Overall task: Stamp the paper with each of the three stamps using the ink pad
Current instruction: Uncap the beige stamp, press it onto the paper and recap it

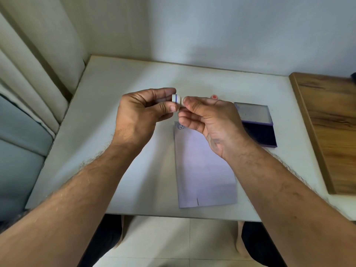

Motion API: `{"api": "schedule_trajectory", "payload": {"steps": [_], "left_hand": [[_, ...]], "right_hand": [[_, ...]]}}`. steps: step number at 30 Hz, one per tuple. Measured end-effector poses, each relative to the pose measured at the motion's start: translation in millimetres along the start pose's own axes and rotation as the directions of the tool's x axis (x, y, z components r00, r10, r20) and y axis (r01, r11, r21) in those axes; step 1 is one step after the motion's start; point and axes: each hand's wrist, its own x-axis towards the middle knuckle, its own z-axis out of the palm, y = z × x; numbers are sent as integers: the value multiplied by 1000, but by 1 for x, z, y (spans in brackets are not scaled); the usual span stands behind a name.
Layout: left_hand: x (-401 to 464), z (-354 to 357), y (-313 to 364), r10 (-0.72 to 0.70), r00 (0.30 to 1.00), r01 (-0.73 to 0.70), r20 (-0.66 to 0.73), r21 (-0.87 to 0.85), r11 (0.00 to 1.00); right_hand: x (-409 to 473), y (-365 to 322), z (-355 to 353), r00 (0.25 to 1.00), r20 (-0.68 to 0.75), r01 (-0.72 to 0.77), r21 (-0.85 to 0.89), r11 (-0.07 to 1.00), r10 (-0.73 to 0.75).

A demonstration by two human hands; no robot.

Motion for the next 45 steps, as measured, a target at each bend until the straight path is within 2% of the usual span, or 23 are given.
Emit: {"api": "schedule_trajectory", "payload": {"steps": [3,6,10,14,19,23,26,29,36,38,42,45], "left_hand": [[-1,0,1,-30,999,30,28,-14,999],[-1,-1,2,-52,997,53,59,-29,998],[0,-1,2,-54,996,54,66,8,999],[-1,-6,-3,-58,998,55,15,180,982],[5,-9,-11,-55,985,118,-164,403,908],[10,-8,-15,-59,975,155,-216,462,873],[10,-3,-19,-47,978,155,-204,554,818],[8,0,-25,-44,980,161,-196,636,755],[4,4,-28,68,993,55,-96,889,455],[4,2,-30,82,992,50,-93,907,418],[7,0,-35,117,992,-4,-50,909,417],[11,-2,-37,47,995,53,-93,837,544]], "right_hand": [[-5,0,-2,999,4,55,-32,998,-54],[-11,-1,-6,996,-46,74,18,997,-73],[-18,-3,-12,991,-131,20,121,992,-4],[-27,2,-16,991,-107,-60,184,981,81],[-32,12,-17,982,-62,-152,288,946,177],[-28,18,-17,981,-62,-170,206,964,186],[-22,18,-21,979,-100,-159,182,970,179],[-18,16,-24,978,-79,-176,201,964,195],[-17,10,-29,961,121,-278,392,877,250],[-17,11,-31,954,163,-298,414,860,251],[-16,14,-32,944,227,-314,413,855,238],[-15,15,-31,940,255,-317,410,855,225]]}}
